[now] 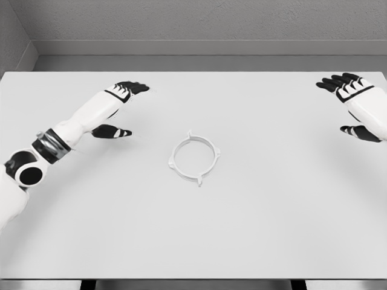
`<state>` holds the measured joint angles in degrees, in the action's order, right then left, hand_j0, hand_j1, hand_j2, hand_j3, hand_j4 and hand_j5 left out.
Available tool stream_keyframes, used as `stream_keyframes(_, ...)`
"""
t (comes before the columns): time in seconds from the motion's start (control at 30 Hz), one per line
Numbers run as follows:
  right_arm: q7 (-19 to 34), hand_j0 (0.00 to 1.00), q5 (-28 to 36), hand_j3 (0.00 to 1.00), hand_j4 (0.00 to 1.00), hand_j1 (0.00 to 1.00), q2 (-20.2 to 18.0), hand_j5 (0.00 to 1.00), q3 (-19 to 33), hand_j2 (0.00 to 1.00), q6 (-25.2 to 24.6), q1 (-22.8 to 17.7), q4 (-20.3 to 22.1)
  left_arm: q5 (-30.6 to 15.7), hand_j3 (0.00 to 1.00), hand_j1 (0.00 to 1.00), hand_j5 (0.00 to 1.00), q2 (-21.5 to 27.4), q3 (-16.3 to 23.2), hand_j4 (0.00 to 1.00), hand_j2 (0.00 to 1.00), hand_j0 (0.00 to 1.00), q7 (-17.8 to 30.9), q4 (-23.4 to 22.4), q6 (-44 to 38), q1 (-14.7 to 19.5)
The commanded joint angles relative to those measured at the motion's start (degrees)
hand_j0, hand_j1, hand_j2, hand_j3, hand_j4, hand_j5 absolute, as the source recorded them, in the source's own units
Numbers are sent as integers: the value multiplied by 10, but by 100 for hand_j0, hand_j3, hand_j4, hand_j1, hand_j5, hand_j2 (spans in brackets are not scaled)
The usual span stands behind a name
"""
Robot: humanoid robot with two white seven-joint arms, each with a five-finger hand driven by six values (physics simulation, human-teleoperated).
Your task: Assemble PVC drainage pipe clamps
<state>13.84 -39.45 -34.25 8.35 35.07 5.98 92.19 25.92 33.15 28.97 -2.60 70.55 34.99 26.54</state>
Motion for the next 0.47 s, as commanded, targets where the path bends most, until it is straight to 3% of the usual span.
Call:
stream_keyframes(0.0,0,100,7,100,100,100,-1,100,-20,100,-1,0,7,-4,100,100,100,46,-39,100,100,100,0,-1,0,0)
stream_keyframes(0.1,0,100,20,100,100,100,-2,100,-33,100,-1,0,31,-3,100,100,100,85,-53,100,100,100,0,-20,0,-3)
stream_keyframes(0.23,0,100,21,100,100,100,-3,100,-32,100,-1,-3,31,-4,100,100,100,89,-71,100,100,100,0,-52,0,-6)
stream_keyframes(0.43,0,100,20,100,100,100,-3,100,-32,100,-1,-4,28,-5,100,100,100,89,-79,100,100,100,-1,-63,0,-8)
